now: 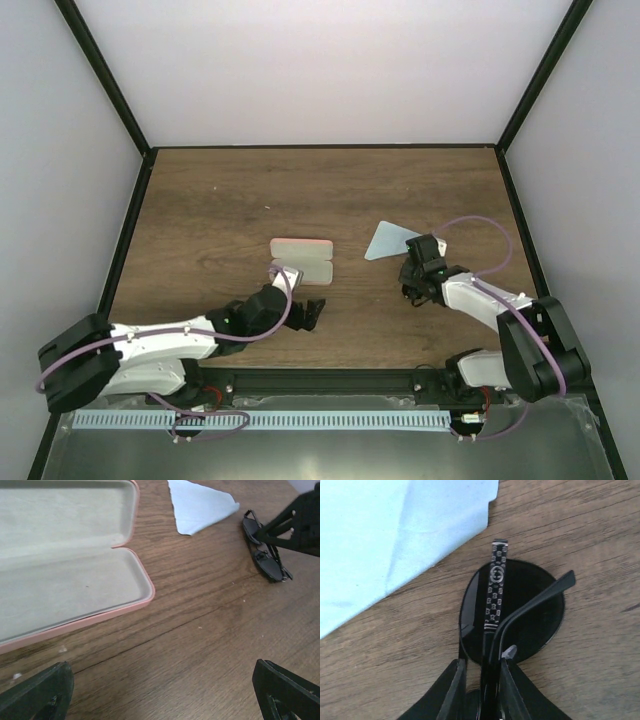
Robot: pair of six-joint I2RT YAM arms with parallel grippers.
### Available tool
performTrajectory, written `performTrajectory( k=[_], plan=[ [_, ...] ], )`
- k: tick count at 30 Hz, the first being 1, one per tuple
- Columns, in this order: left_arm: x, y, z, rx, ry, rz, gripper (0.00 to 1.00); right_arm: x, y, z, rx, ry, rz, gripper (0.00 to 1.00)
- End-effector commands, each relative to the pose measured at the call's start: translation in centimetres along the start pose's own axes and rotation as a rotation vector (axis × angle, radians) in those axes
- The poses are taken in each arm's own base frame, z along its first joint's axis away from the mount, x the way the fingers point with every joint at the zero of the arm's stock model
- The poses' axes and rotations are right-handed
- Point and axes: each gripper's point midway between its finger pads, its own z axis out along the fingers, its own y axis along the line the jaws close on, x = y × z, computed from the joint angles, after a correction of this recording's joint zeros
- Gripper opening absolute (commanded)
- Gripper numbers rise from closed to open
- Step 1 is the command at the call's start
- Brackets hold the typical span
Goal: Organize the sunglasses
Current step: Move the sunglasses to the center of the board, then move the sunglasses case at the center of the board.
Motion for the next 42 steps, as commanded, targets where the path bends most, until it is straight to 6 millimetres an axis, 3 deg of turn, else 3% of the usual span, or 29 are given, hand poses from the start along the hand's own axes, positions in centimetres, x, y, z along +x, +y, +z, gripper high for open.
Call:
performTrajectory(
  k=[1, 5, 7, 11, 14, 20, 26, 35, 42],
  plan=[
    [-0.5, -2.7, 1.1, 0.122, -0.023, 0.027, 1.00, -0.7, 0.6, -0.4, -0.032, -0.014, 0.030, 0.29],
    [-0.8, -5.1, 2.6, 0.164, -0.029, 0.064, 0.99, -2.0, 0.7, -1.8, -0.062, -0.084, 0.053, 0.44],
    [-1.1, -6.3, 3.1, 0.182, -0.054, 0.084, 0.93, -2.6, 1.0, -3.0, -0.107, -0.133, 0.064, 0.49],
    [-1.7, -7.8, 4.3, 0.176, -0.081, 0.119, 0.93, -3.7, 1.2, -5.2, -0.174, -0.219, 0.082, 0.50],
    [-1.8, -8.9, 5.5, 0.191, -0.067, 0.124, 0.91, -3.7, 1.6, -5.8, -0.214, -0.236, 0.066, 0.50],
    [-1.2, -10.4, 8.4, 0.197, -0.025, 0.143, 0.73, -3.3, 2.0, -5.0, -0.209, -0.195, 0.046, 0.48],
    [-0.5, -9.6, 10.9, 0.126, -0.002, 0.174, 0.73, -3.2, 2.1, -4.9, -0.216, -0.188, 0.037, 0.47],
    [-1.1, -6.0, 13.7, 0.021, 0.010, 0.095, 0.74, -3.1, 2.4, -4.9, -0.228, -0.181, 0.026, 0.47],
    [0.2, -4.9, 15.3, -0.025, 0.056, 0.068, 0.74, -3.0, 2.6, -4.9, -0.237, -0.179, 0.021, 0.47]
  ],
)
